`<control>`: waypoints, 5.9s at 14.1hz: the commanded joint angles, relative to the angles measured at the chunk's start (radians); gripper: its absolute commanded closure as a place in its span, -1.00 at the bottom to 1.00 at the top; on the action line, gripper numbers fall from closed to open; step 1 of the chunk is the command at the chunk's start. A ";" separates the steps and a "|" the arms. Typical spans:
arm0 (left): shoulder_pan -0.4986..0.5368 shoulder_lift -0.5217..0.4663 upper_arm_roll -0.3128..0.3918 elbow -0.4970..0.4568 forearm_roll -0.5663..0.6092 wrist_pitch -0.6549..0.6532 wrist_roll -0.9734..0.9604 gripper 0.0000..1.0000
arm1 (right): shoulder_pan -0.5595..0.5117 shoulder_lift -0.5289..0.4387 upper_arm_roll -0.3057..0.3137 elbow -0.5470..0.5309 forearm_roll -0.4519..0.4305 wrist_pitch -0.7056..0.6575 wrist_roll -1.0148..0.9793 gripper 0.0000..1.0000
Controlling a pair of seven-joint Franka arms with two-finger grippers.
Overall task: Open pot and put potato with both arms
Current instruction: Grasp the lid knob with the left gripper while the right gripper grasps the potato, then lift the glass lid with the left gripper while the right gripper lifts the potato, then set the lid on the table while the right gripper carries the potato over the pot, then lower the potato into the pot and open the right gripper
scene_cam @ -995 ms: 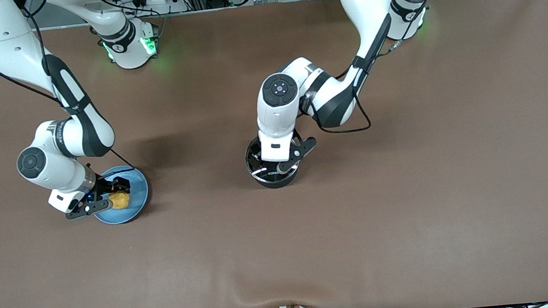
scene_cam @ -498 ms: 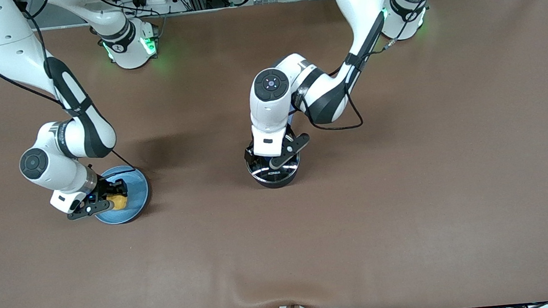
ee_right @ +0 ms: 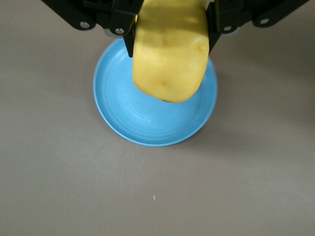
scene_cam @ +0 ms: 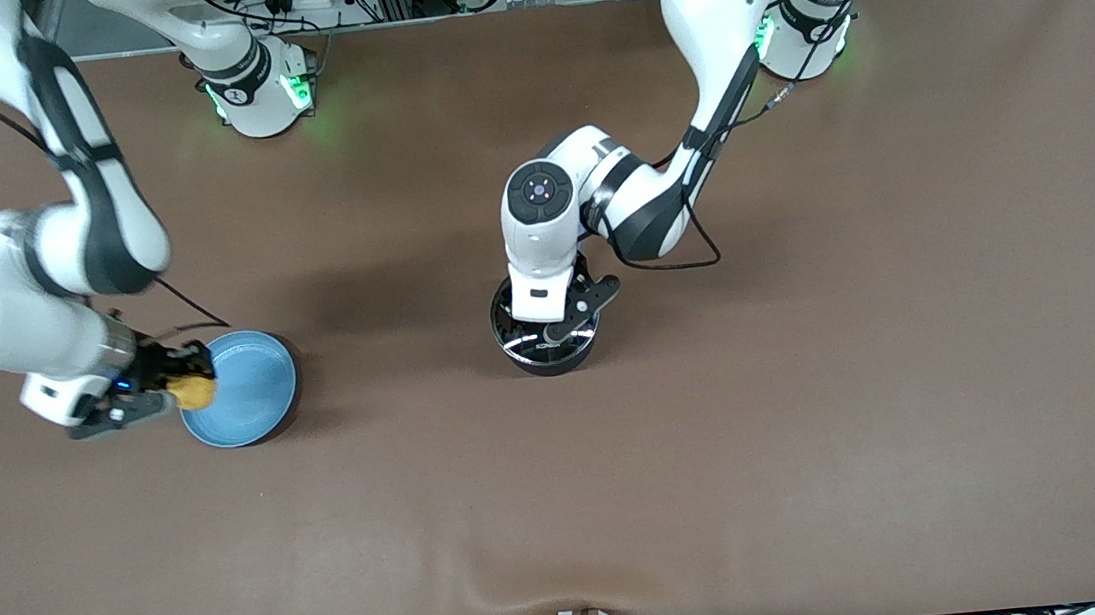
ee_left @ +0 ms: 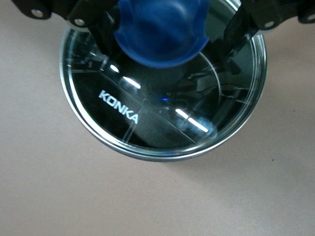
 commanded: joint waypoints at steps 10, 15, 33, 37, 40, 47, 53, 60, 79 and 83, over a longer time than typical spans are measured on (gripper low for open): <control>-0.012 -0.017 0.001 0.023 0.026 -0.065 -0.015 0.29 | -0.004 -0.074 0.003 0.424 -0.007 -0.587 0.062 0.94; 0.008 -0.094 -0.004 0.022 0.012 -0.147 0.005 1.00 | -0.002 -0.068 0.004 0.472 -0.007 -0.613 0.064 0.94; 0.566 -0.643 -0.007 -0.719 -0.013 -0.008 1.044 1.00 | 0.382 -0.013 0.004 0.497 0.004 -0.501 0.683 0.99; 0.744 -0.608 -0.009 -0.857 -0.011 0.206 1.327 1.00 | 0.512 0.064 0.004 0.498 -0.001 -0.400 0.769 1.00; 0.772 -0.556 -0.009 -0.879 -0.011 0.252 1.387 1.00 | 0.596 0.142 0.004 0.498 -0.002 -0.314 0.838 1.00; 0.803 -0.442 -0.016 -0.871 -0.031 0.336 1.488 1.00 | 0.777 0.325 0.003 0.489 -0.022 -0.096 1.004 1.00; 0.812 -0.392 -0.016 -0.850 -0.032 0.381 1.516 -0.41 | 0.823 0.449 0.001 0.486 -0.111 0.028 1.102 1.00; 0.812 -0.577 -0.071 -0.836 -0.148 0.256 1.504 -1.00 | 0.825 0.524 -0.004 0.484 -0.141 0.120 1.127 1.00; 0.904 -0.892 -0.061 -0.403 -0.131 -0.467 1.456 -1.00 | 0.814 0.555 -0.007 0.486 -0.155 0.175 1.161 -0.42; 0.895 -0.855 -0.071 -0.317 -0.079 -0.550 1.461 -1.00 | 0.760 0.387 0.001 0.495 -0.140 -0.008 1.132 -0.43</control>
